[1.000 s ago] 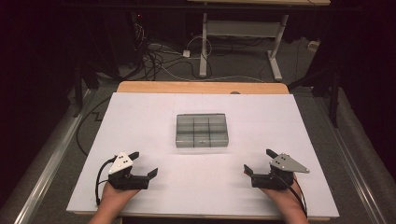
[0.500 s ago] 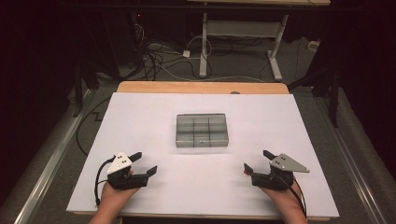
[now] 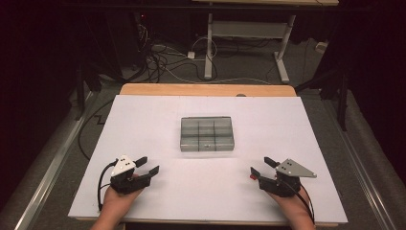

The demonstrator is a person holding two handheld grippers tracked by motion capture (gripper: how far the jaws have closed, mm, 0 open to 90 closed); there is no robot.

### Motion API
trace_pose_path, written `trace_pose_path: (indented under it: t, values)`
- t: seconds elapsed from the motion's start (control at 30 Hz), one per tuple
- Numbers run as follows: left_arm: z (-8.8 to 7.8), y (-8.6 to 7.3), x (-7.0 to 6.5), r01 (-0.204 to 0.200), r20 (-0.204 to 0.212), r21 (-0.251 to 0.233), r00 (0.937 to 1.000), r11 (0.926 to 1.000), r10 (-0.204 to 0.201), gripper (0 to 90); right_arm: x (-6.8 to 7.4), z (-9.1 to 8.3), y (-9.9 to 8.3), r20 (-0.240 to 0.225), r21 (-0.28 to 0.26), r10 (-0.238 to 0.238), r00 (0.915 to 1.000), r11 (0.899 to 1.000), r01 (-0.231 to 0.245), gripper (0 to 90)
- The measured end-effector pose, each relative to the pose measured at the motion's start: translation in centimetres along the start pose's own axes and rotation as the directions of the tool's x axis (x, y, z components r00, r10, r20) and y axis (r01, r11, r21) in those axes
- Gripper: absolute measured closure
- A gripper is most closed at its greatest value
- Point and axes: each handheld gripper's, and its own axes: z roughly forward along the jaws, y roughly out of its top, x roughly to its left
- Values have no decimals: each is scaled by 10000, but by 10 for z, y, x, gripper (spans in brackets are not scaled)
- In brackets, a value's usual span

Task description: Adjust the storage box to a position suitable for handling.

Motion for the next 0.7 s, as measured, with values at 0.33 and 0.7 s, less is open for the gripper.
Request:
trace_pose_path:
  t: [0.33,0.7]
  values:
    - [0,0,-3,-124,-300,30,9995,9999,125,690,2,-4,0,-97,6,-137,9999,9999,137,722]
    - [-1,-1,-1,-88,39,-44,10000,10000,88,827,-1,-8,1,-207,-169,-132,9997,9998,128,900]
